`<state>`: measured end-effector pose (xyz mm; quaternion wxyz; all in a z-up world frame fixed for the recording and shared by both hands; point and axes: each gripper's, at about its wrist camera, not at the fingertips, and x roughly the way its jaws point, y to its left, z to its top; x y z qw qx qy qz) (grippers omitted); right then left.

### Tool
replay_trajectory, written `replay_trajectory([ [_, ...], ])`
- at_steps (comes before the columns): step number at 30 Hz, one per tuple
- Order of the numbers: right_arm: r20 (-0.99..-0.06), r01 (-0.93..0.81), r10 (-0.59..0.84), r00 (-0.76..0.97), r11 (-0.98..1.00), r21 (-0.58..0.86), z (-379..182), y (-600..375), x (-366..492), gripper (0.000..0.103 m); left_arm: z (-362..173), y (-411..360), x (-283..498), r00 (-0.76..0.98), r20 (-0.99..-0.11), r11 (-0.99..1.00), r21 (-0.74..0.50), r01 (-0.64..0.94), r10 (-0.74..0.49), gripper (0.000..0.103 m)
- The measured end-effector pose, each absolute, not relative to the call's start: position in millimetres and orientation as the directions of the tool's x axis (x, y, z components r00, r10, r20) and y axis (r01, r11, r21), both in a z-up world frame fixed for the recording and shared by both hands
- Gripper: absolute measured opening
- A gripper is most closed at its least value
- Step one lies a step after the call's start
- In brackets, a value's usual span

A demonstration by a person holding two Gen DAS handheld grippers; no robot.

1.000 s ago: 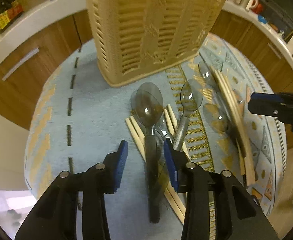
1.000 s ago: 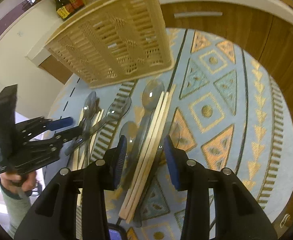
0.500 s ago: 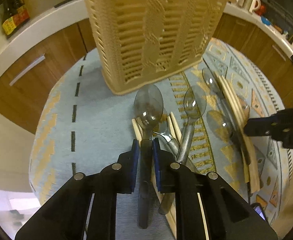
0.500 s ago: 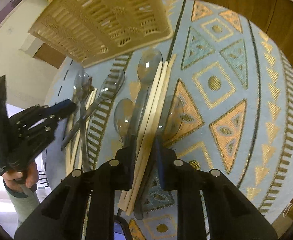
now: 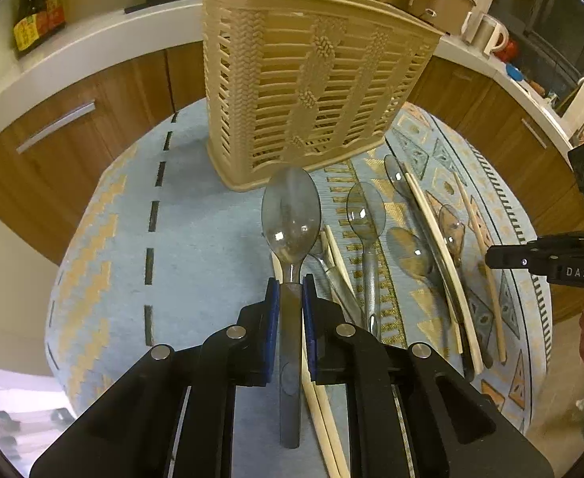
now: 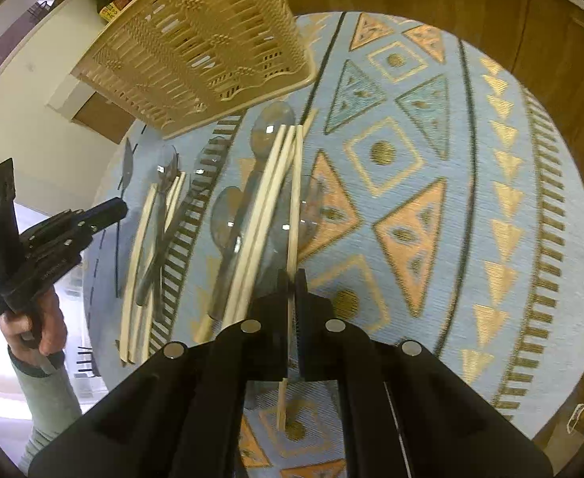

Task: Organize utensils
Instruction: 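Lift the spoon with the left gripper toward the basket while the right gripper reaches toward the spoons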

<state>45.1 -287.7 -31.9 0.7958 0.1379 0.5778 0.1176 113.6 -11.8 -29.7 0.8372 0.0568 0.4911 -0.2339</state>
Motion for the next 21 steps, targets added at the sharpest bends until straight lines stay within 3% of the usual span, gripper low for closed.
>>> replay_trajectory([
  [9, -0.819, -0.092, 0.412, 0.399, 0.907, 0.411, -17, -290, 38, 0.002, -8, 6, 96, 0.471, -0.784, 0.879, -0.190, 0.437, -0.404, 0.010],
  [16, -0.571, -0.291, 0.533, 0.624, 0.837, 0.463, 63, -289, 33, 0.000, 57, 8, 79, 0.590, -0.646, 0.855, -0.202, 0.478, -0.483, 0.010],
  [21, -0.412, -0.353, 0.545, 0.730, 0.817, 0.455, 124, -288, 54, 0.000, 103, 6, 81, 0.668, -0.549, 0.853, -0.187, 0.487, -0.502, 0.010],
])
